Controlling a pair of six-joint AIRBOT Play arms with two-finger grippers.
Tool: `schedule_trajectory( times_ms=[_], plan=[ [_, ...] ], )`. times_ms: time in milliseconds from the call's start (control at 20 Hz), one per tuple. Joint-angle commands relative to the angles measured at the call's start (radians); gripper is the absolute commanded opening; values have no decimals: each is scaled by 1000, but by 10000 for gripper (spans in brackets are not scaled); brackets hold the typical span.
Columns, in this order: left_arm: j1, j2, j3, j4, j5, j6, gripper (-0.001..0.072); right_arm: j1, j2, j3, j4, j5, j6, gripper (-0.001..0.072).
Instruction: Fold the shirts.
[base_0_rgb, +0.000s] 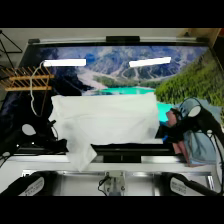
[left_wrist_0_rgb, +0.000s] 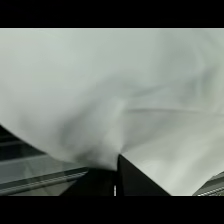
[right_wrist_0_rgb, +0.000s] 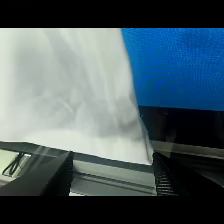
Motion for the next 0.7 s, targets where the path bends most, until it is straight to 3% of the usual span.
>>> schedule_trajectory(
  times_ms=[0, 150, 200, 250, 300, 500, 650],
  plan=[
    [0, 13, 1, -8, -16, 6, 33, 1, -1, -53, 4, -85, 16, 609],
    [0, 13, 3, -8, -14, 24, 33, 2, -1, -75, 39, -124, 19, 541],
    [0, 13, 10, -7, -14, 42, 33, 9, 0, -74, 38, -133, 16, 419],
    [3, 13, 24, 0, -16, 54, 33, 16, -1, -69, 44, -137, 16, 111],
    [14, 13, 51, 11, -19, 58, 33, 16, 0, -55, 61, -135, 5, 61],
    [110, 8, 251, 23, -71, 116, 32, 23, 0, 126, 100, -98, -41, 61],
    [148, -64, 426, 22, -79, 151, 32, 88, -45, 290, 71, -178, -29, 60]
  ],
)
